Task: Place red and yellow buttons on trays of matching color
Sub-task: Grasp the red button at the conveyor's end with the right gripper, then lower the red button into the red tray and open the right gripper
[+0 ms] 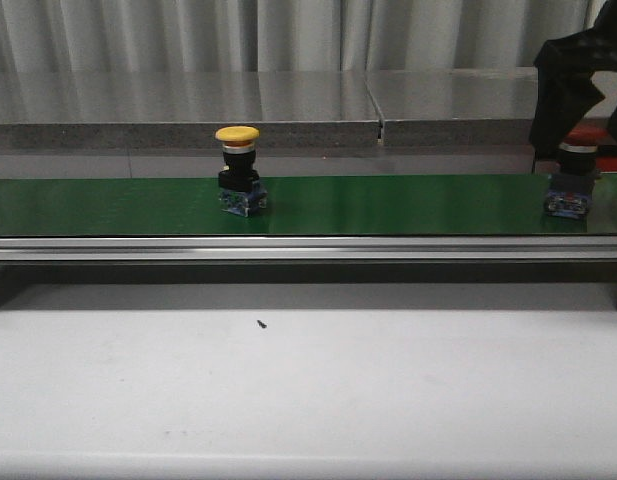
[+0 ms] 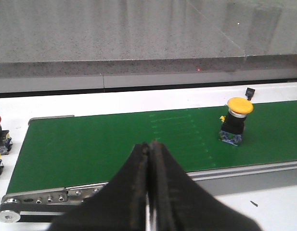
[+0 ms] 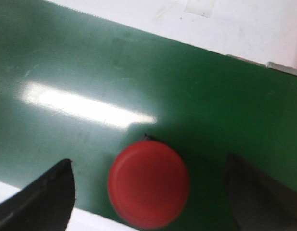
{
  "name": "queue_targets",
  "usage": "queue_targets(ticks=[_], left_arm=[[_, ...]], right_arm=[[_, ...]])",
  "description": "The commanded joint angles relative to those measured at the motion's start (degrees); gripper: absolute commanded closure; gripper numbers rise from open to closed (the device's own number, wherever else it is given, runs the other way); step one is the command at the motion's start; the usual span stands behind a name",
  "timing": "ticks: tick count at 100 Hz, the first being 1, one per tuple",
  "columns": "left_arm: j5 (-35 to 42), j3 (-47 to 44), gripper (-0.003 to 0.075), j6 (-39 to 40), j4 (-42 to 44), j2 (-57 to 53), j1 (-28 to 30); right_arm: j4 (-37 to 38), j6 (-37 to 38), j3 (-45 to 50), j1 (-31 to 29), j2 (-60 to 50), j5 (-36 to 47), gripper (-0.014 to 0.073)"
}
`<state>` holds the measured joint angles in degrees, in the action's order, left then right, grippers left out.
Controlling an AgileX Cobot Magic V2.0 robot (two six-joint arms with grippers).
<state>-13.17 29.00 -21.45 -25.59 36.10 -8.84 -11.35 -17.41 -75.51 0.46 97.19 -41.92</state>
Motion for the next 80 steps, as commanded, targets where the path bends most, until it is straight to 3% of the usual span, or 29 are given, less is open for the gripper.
queue_targets(ticks=[1, 17, 24, 56, 80], left_arm=[[4.2, 1.5, 0.0739, 0.1, -0.9, -0.1, -0.4], [4.2, 1.5, 0.0739, 0.1, -0.9, -0.1, -0.4], [4.2, 1.5, 0.0739, 0.1, -0.9, -0.1, -0.4], [4.2, 1.5, 0.0739, 0.1, -0.9, -0.1, -0.4], [4.2, 1.5, 0.0739, 0.1, -0.9, -0.1, -0.4]], right_arm=[[0.7, -0.7, -3.3, -0.2, -0.1, 0.6, 0.0037], [5.5, 4.9, -5.6, -0.7, 1.7, -4.5, 0.0356], [6.8, 6.3, -7.3, -1.4, 1.7, -6.7, 0.0444], [7.0, 6.4, -21.3, -11.1, 2.4, -10.2, 0.0457], [5.7, 6.4, -31.3, -21.5, 12.3, -12.0, 0.0457]])
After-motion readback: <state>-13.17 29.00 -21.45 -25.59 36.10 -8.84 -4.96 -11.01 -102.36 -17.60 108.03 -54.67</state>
